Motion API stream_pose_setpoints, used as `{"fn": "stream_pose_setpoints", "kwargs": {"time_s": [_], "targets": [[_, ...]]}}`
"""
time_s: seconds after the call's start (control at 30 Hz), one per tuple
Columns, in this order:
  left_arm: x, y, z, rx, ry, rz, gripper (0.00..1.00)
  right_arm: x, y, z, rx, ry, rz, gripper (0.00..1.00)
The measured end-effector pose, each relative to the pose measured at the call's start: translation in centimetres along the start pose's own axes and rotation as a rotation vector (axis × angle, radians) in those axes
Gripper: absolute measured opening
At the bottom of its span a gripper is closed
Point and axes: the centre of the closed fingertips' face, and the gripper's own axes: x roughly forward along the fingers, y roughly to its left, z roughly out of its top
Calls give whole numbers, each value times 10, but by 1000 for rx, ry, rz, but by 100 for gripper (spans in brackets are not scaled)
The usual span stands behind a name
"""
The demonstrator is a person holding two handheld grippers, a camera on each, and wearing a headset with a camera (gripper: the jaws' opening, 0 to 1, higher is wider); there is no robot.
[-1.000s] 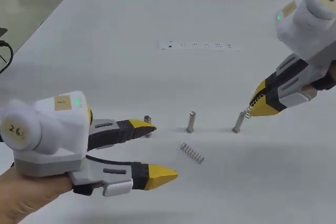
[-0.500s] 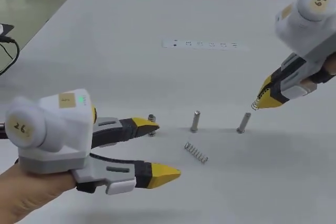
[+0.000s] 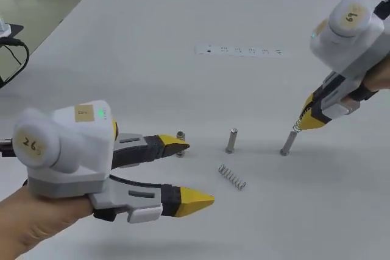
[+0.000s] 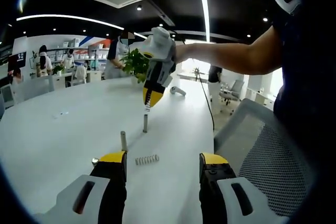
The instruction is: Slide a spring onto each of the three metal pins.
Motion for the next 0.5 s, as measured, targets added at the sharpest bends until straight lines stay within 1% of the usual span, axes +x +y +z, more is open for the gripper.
{"fn": "stream_pose_setpoints", "kwargs": {"time_s": [0.2, 0.5], "targets": [[0, 0, 1, -1, -4, 3, 50, 6, 0, -1, 5, 23, 12, 8], [-1, 2, 1, -3, -3, 5, 49, 12, -1, -2, 2, 42, 19, 8]]}}
